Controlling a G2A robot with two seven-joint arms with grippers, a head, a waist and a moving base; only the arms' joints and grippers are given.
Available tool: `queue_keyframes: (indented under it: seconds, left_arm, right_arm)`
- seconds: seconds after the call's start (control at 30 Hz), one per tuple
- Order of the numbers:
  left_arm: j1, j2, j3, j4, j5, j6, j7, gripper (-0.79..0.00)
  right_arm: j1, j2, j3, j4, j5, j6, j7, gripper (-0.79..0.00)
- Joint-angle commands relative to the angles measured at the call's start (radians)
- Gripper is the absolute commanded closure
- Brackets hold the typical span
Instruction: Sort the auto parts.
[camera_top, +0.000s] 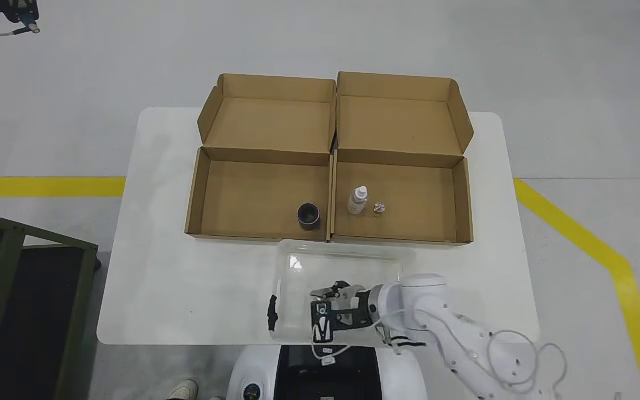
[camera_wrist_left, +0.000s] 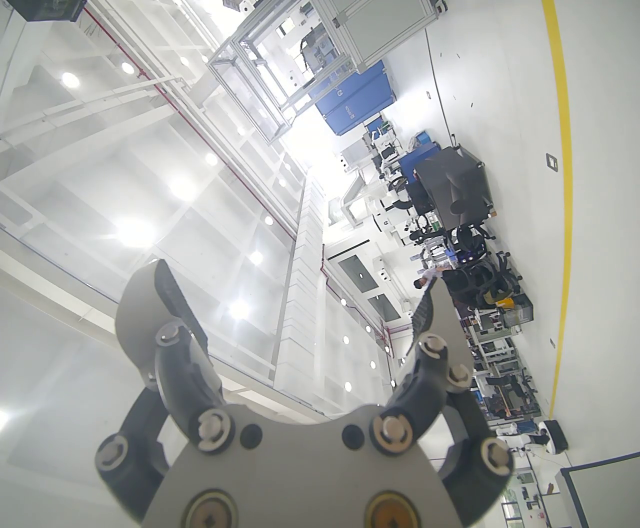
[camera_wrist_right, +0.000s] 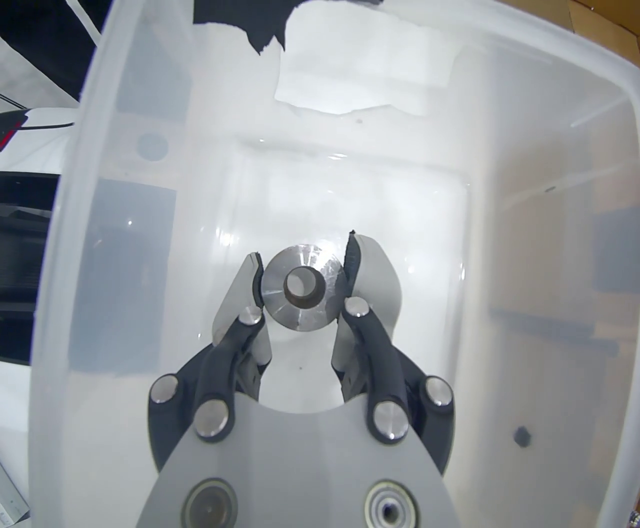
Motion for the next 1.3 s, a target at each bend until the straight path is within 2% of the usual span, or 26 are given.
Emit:
queue_keyframes:
  seconds: [0.0, 0.57, 0.8, 0.97, 1.27]
  left_arm:
    - [0.0, 0.0, 0.0, 0.0, 0.0, 0.0, 0.0, -0.785]
    - [0.0, 0.0, 0.0, 0.0, 0.0, 0.0, 0.0, -0.785]
    - [0.0, 0.0, 0.0, 0.0, 0.0, 0.0, 0.0, -0.785]
    - [0.0, 0.0, 0.0, 0.0, 0.0, 0.0, 0.0, -0.785]
    - [0.0, 0.0, 0.0, 0.0, 0.0, 0.0, 0.0, -0.785]
  right_arm:
    - [-0.006, 0.002, 0.005, -0.015, 0.009, -0.001, 0.001, 0.0]
    - [-0.058, 0.021, 0.186, -0.261, 0.346, 0.134, -0.03, 0.0]
    - [-0.061, 0.021, 0.242, -0.251, 0.515, 0.218, -0.084, 0.0]
    - [-0.056, 0.02, 0.278, -0.228, 0.655, 0.242, -0.117, 0.0]
    - [-0.073, 0.021, 0.31, -0.213, 0.755, 0.28, -0.146, 0.0]
